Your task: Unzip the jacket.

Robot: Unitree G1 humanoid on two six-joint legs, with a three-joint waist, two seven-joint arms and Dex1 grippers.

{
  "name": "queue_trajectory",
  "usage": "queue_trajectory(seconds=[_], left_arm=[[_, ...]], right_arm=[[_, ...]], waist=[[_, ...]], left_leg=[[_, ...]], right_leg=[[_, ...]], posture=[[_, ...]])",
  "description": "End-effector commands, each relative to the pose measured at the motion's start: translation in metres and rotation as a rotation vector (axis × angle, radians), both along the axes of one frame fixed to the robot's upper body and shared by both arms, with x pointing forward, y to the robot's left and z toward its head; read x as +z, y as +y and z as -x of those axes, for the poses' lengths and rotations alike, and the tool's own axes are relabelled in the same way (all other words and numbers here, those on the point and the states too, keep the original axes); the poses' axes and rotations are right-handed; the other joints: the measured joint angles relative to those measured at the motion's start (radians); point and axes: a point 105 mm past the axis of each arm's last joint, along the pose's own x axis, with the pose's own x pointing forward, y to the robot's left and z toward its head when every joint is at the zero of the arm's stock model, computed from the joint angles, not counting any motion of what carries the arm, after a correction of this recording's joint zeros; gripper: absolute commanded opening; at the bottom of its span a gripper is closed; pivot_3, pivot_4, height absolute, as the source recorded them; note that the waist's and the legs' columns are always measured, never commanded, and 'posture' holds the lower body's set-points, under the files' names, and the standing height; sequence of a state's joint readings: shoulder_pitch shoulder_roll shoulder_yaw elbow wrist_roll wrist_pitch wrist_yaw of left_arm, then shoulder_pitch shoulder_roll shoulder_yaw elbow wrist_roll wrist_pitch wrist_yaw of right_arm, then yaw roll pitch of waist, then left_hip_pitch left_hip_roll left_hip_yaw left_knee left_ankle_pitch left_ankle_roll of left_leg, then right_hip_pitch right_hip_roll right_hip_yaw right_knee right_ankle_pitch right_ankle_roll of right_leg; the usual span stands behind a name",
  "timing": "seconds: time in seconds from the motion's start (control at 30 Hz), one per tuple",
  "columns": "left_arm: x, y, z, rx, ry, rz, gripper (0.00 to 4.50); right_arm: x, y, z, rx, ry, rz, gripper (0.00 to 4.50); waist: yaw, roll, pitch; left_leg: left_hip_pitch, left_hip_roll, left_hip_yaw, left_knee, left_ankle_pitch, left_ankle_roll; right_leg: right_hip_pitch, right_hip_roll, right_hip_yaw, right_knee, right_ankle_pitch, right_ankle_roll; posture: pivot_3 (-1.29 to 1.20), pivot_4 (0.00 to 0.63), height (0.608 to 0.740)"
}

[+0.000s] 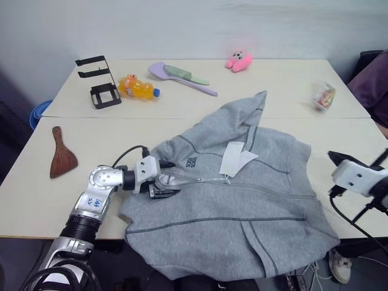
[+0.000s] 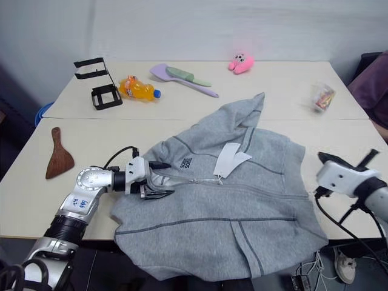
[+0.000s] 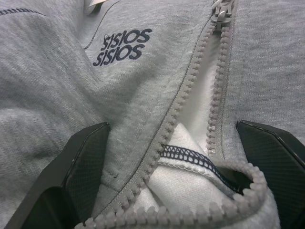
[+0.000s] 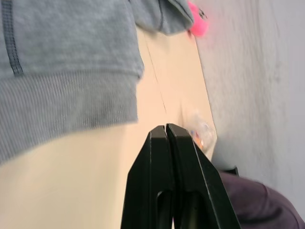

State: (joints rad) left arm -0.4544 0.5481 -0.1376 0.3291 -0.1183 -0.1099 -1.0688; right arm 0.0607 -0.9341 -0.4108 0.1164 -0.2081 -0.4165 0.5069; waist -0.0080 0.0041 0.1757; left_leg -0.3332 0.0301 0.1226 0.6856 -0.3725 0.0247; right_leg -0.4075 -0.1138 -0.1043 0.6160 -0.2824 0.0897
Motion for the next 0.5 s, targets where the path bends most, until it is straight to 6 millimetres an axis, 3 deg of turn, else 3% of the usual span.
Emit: queue_trajectory(seconds=[0.03,0.13,0.27,0.37,0.5], left_arm=[[-0.038,0.001,0.017,-0.025,0.157,-0.06,4.5],[-0.033,0.0,0.015,-0.03,0.148,-0.047,4.5],[-0.022,-0.004,0.015,-0.062,0.108,-0.008,4.5],[-0.018,-0.007,0.017,-0.086,0.105,0.013,4.5],[-0.016,-0.009,0.019,-0.104,0.109,0.018,4.5]], right_arm=[[0.008,0.034,0.007,0.167,-0.005,-0.155,0.2],[-0.002,0.068,0.011,0.321,0.076,-0.21,0.86],[-0.008,0.109,0.003,0.496,0.131,-0.145,2.21],[-0.003,0.128,-0.01,0.561,0.105,-0.093,3.19],[-0.01,0.154,-0.029,0.643,0.138,-0.054,3.19]], waist=[[-0.001,0.002,-0.002],[-0.001,0.003,-0.003],[0.001,0.003,-0.003],[0.003,0.003,-0.003],[0.003,0.002,-0.003]], left_leg=[[0.0,0.0,0.0,0.0,0.0,0.0],[0.0,0.0,-0.001,-0.001,0.0,0.0],[-0.001,0.0,0.0,-0.001,0.0,0.0],[-0.002,0.0,0.0,-0.001,0.001,0.0],[-0.002,-0.001,0.0,-0.001,0.001,0.0]], right_leg=[[0.0,0.0,0.001,0.0,0.0,0.0],[0.0,0.0,0.001,0.0,0.0,0.0],[0.0,0.0,0.0,0.003,0.0,0.0],[-0.002,0.0,-0.001,0.003,0.0,0.0],[-0.003,0.001,-0.003,0.004,0.0,0.0]], posture=[[0.0,0.15,0.74],[0.0,0.15,0.74],[0.0,0.15,0.74],[0.0,0.15,0.74],[0.0,0.15,0.74]])
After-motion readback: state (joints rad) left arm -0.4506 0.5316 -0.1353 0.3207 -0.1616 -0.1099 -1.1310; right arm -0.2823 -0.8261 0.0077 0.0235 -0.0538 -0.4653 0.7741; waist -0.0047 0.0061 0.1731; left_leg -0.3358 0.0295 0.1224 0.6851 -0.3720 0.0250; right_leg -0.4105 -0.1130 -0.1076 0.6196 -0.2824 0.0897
